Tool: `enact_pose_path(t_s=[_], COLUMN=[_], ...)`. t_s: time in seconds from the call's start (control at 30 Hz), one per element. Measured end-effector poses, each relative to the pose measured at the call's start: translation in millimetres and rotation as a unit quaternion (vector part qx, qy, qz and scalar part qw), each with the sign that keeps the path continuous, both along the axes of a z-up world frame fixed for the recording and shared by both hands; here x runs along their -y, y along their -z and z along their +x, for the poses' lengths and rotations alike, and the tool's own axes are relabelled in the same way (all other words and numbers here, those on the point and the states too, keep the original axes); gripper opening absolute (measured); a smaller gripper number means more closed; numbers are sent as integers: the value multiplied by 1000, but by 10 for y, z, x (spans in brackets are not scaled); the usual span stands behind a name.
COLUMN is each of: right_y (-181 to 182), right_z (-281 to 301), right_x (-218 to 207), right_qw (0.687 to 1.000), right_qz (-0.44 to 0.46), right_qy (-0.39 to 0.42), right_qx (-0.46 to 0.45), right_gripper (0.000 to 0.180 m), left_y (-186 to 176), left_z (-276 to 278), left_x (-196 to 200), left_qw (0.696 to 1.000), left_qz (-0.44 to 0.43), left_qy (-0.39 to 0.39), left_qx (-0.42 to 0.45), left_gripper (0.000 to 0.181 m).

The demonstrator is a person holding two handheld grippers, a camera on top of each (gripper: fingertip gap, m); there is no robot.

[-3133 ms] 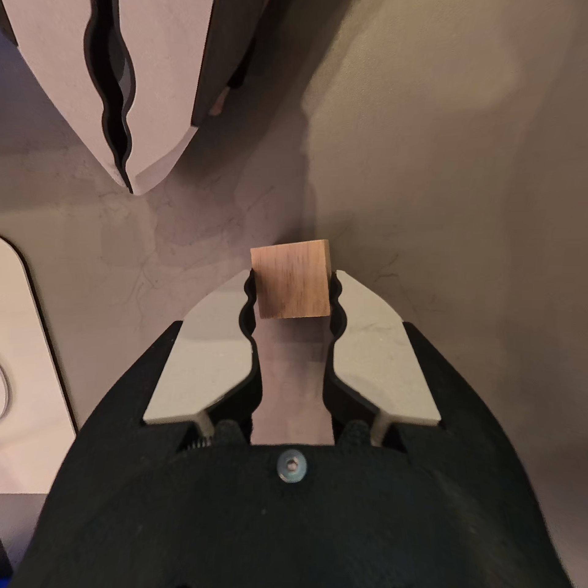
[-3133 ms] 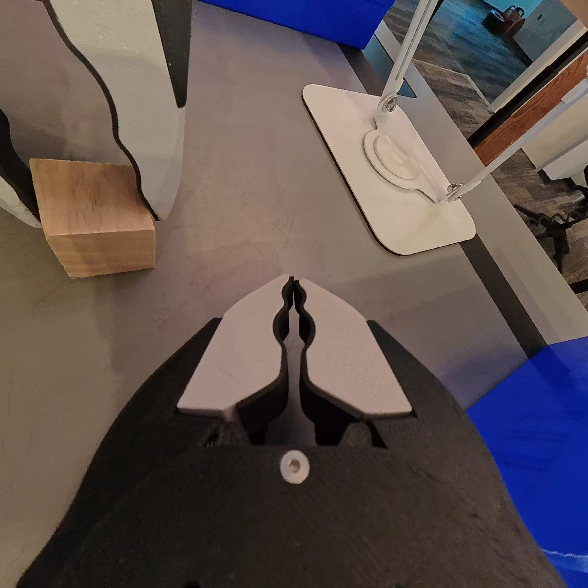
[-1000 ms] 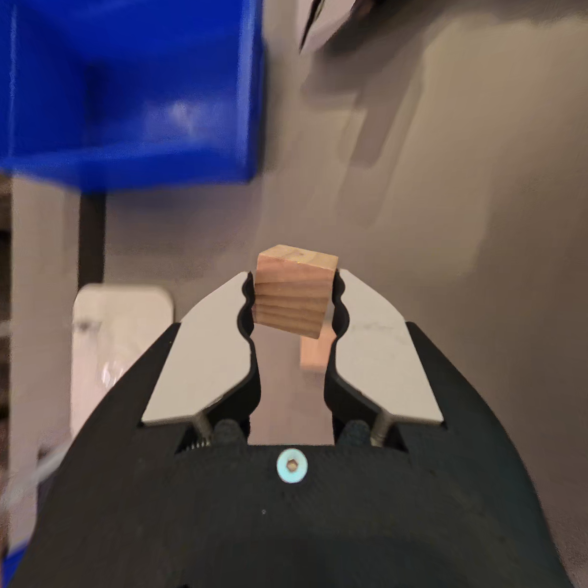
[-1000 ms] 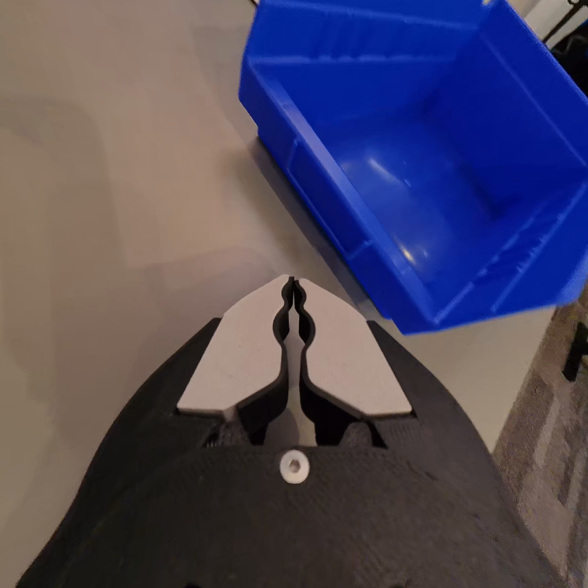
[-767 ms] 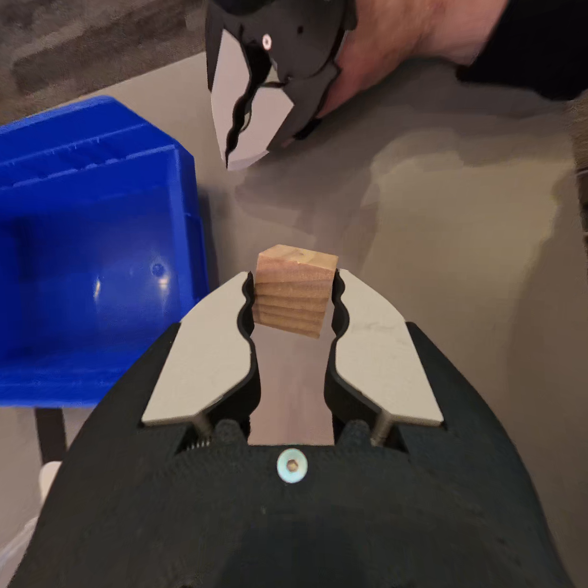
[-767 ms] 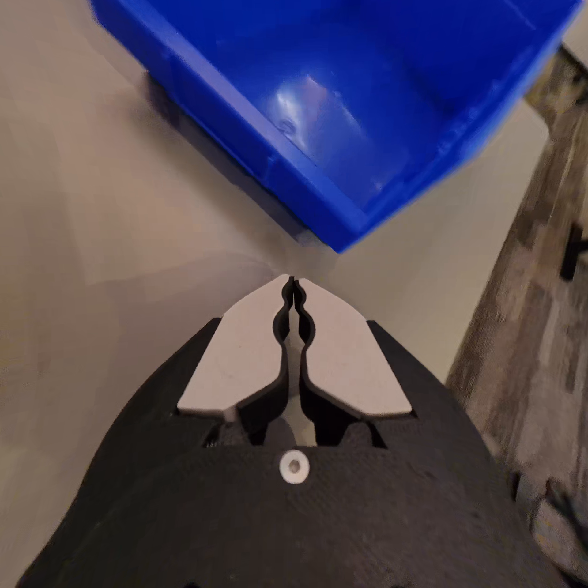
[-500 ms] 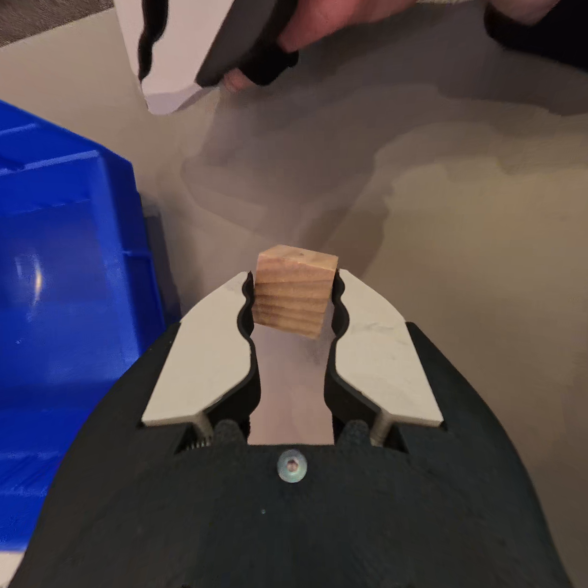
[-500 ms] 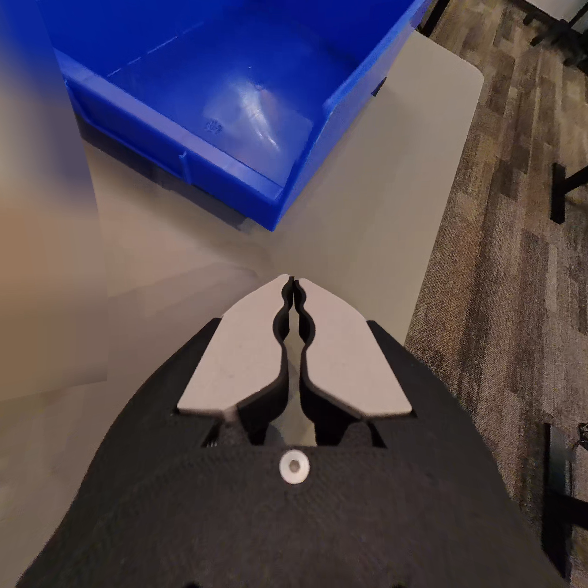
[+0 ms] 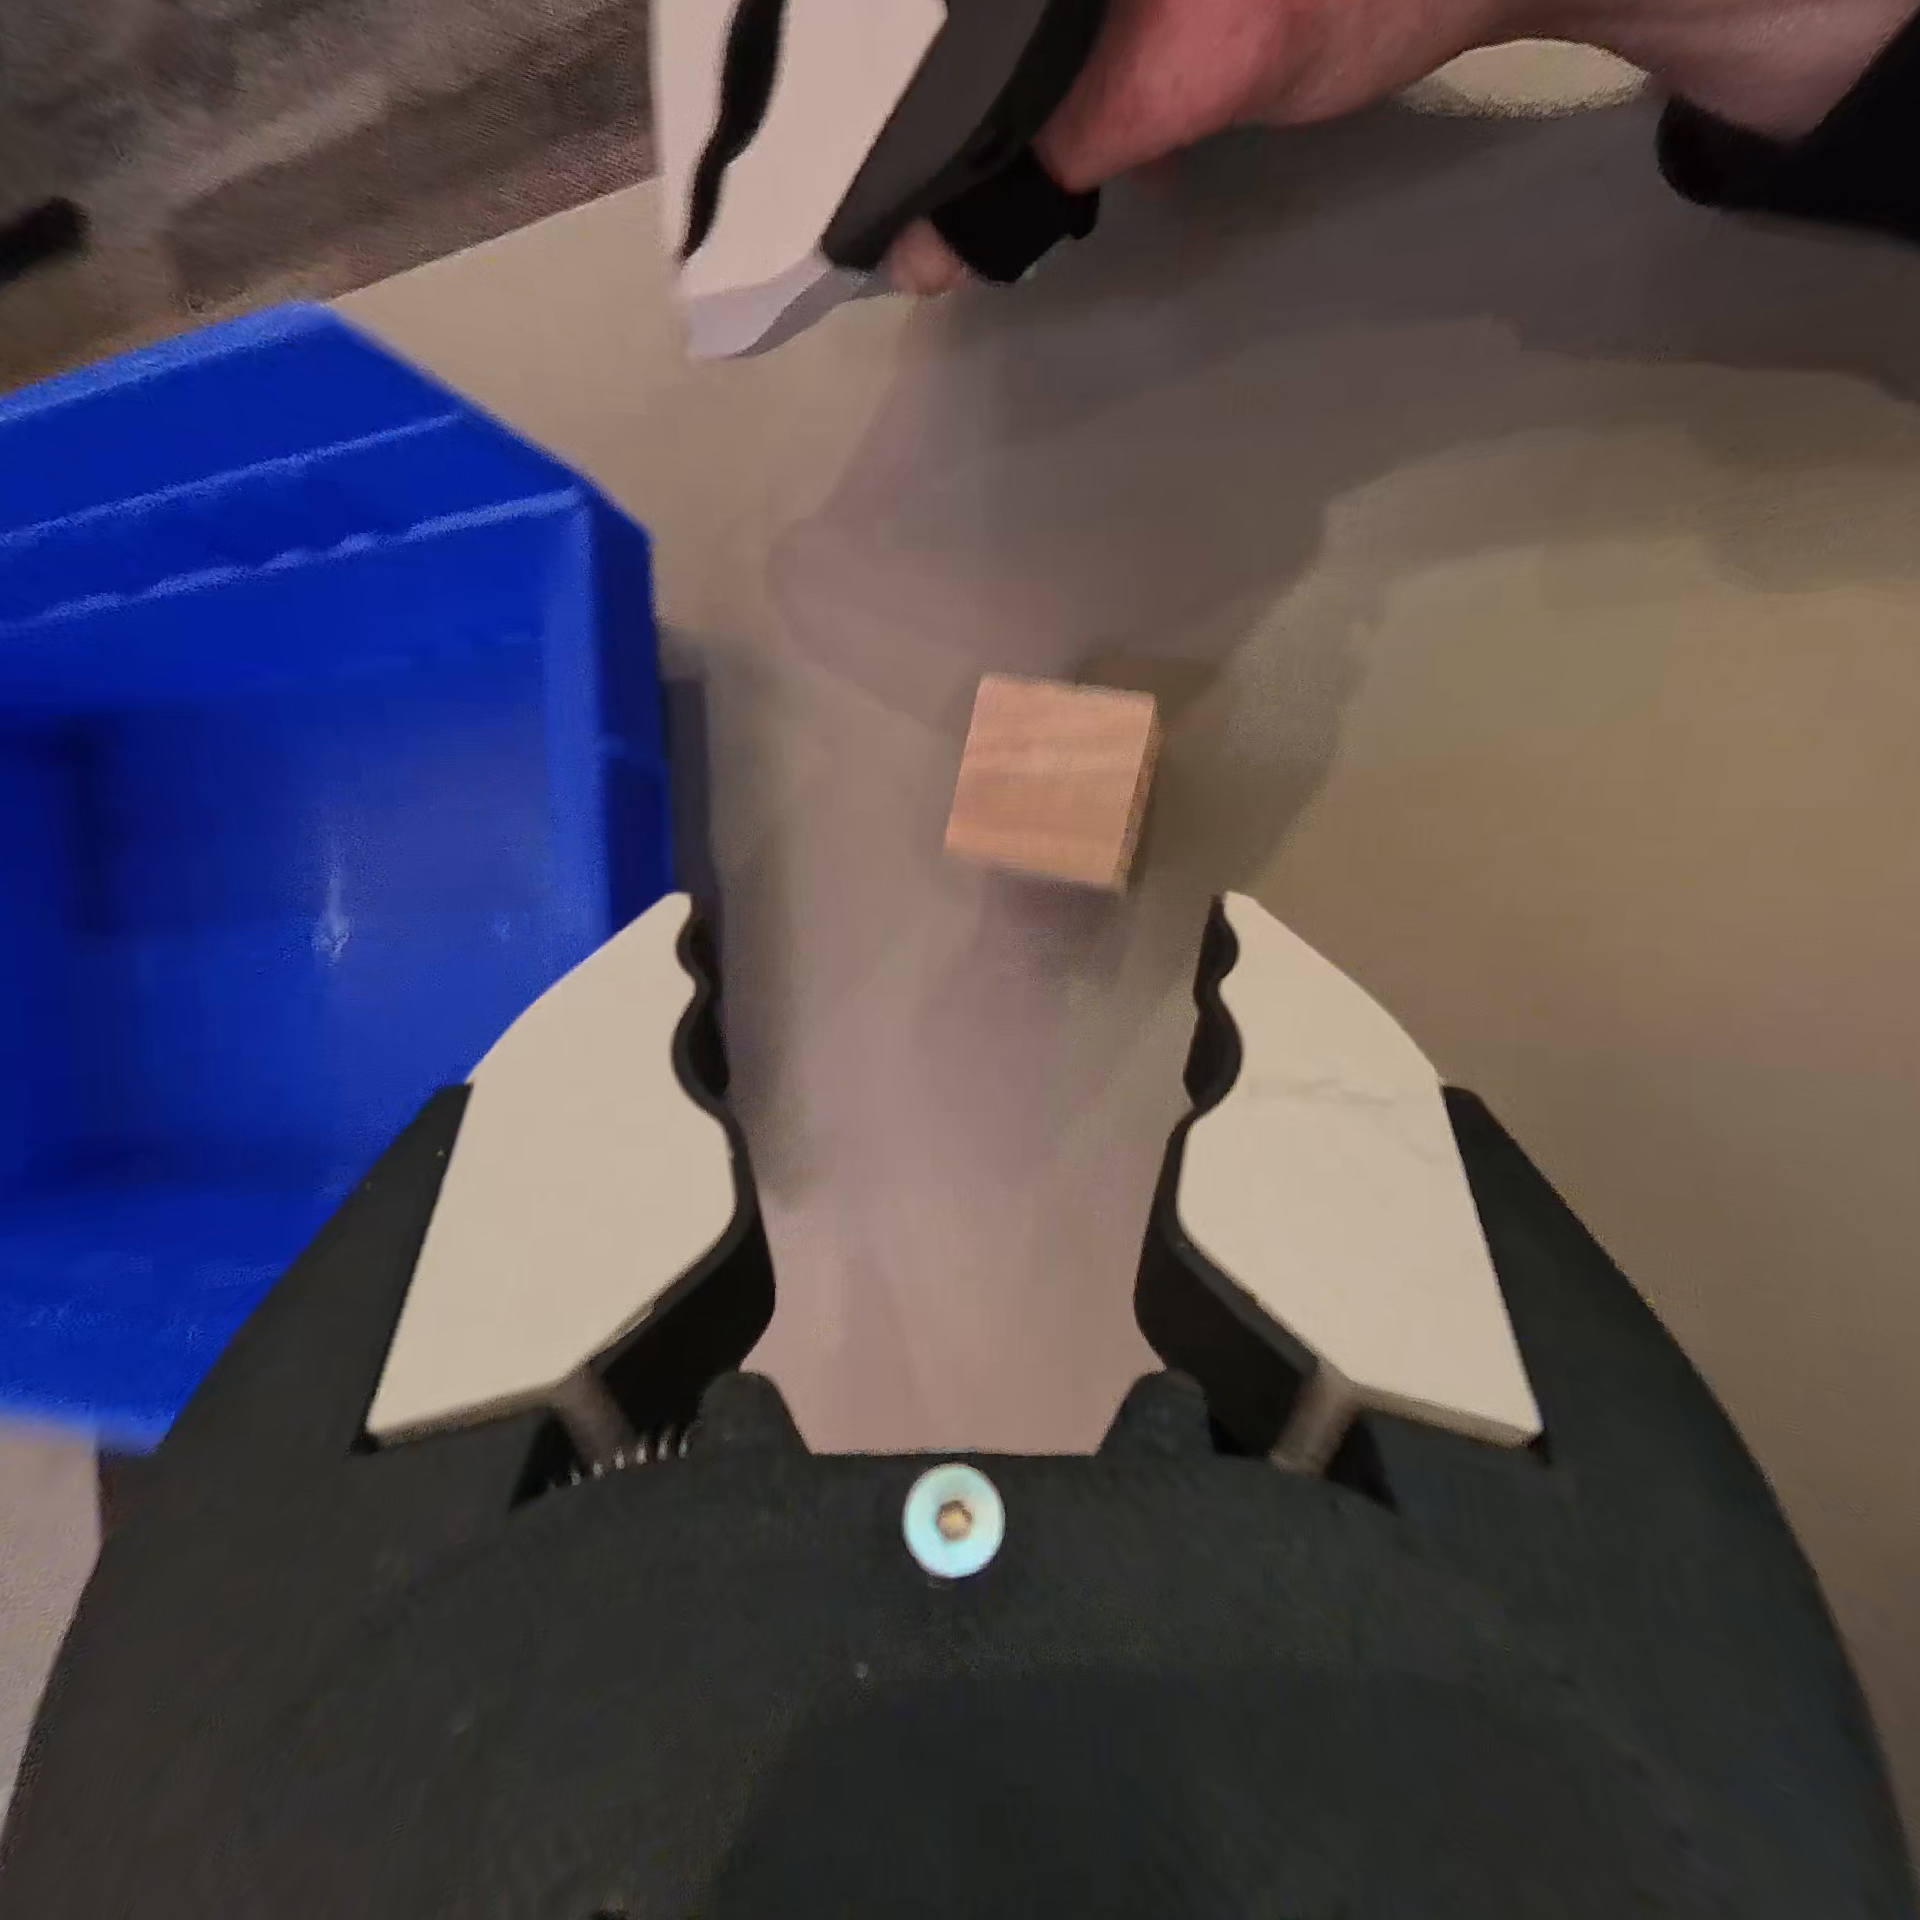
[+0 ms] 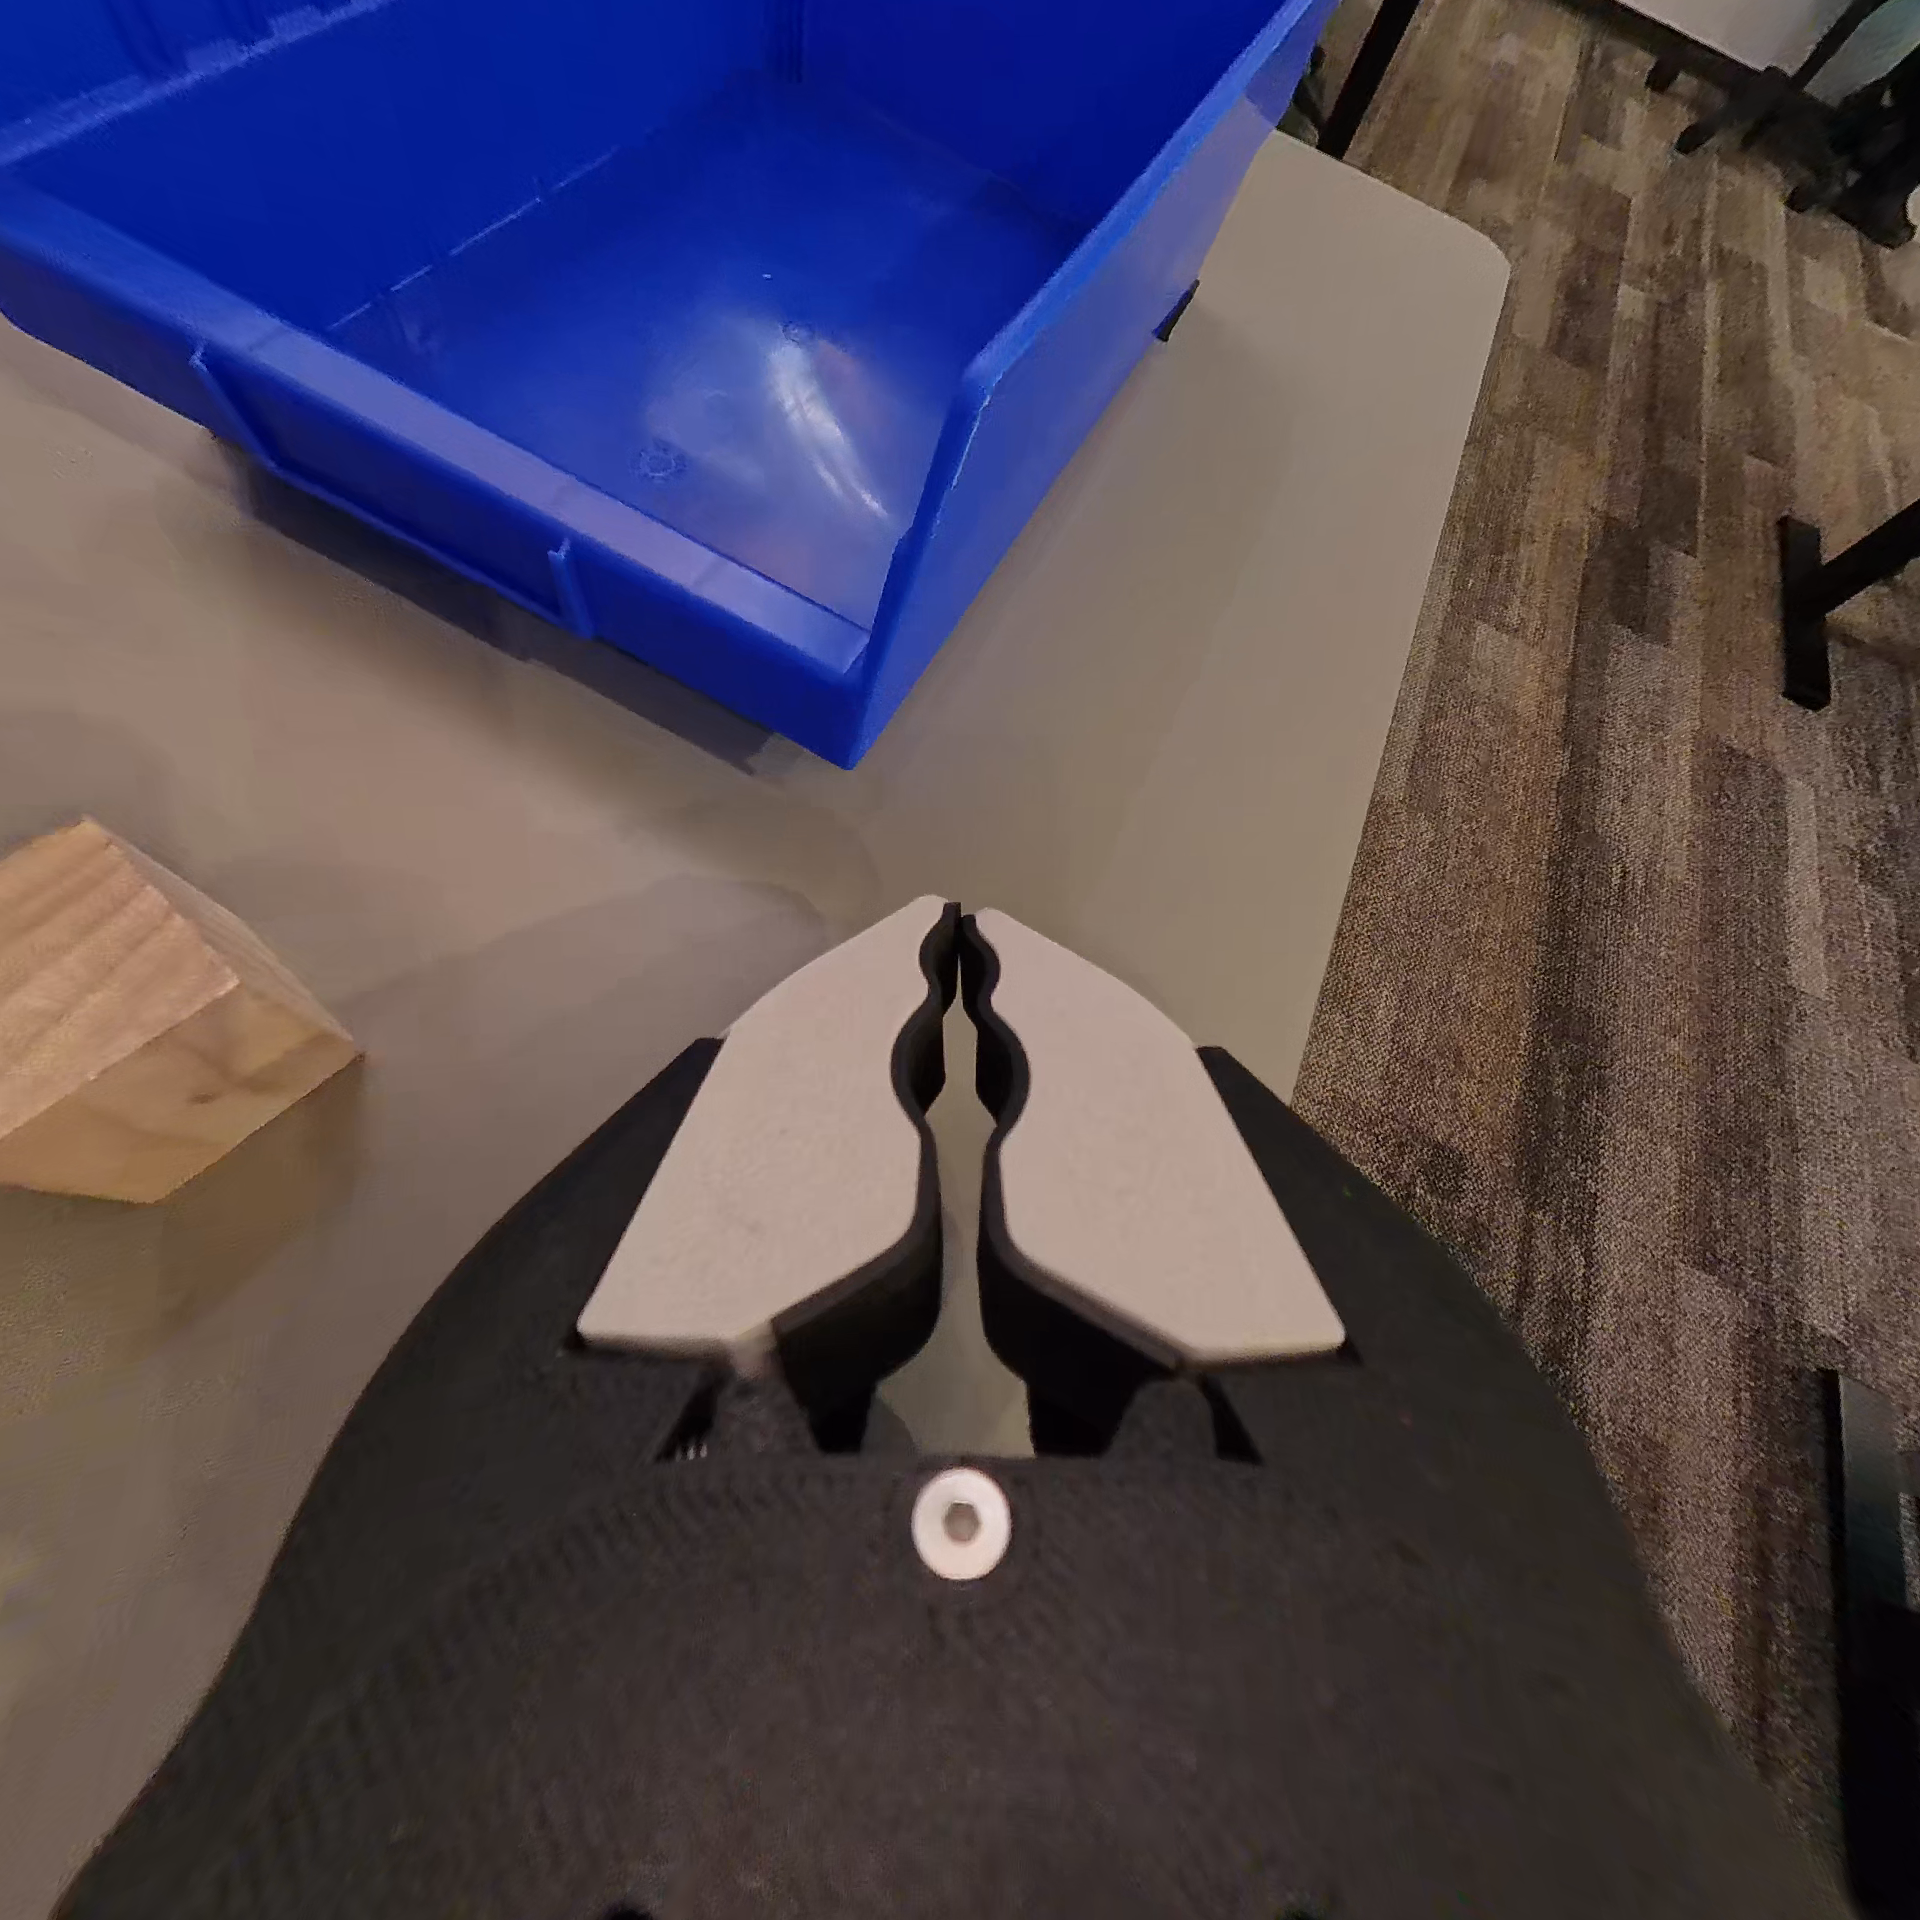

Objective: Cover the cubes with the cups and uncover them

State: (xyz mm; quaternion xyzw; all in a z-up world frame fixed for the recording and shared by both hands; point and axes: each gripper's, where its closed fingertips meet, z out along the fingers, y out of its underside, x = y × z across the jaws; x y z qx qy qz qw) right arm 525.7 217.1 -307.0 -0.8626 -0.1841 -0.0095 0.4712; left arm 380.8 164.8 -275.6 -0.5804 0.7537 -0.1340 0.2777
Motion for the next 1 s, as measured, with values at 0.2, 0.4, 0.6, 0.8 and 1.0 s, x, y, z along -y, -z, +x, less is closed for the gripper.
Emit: enact_pose_path(t_s=[0.2, 0.4, 0.6, 0.8, 1.0], right_y=[1, -260, -924, -1135, -762], right_z=[3, -9, -466, -1827, -3426], right_x=[-3, 10, 201, 413, 556], right_qw=[1000, 997, 976, 961, 934], right_qz=[3, 79, 213, 237, 170], right_qy=[3, 8, -35, -141, -312], right_qx=[3, -8, 19, -2, -29], right_gripper=[0, 0, 0, 0, 0], left_y=[-277, 165, 334, 523, 722], left_z=[-1177, -2294, -3009, -3661, -3805], left_x=[10, 319, 590, 450, 465], left_qw=[997, 997, 991, 979, 976], left_qz=[-2, 21, 1, 0, -19], left_qy=[-43, -76, -127, -199, -212], left_qx=[57, 27, 38, 30, 56], left_gripper=[43, 0, 0, 0, 0])
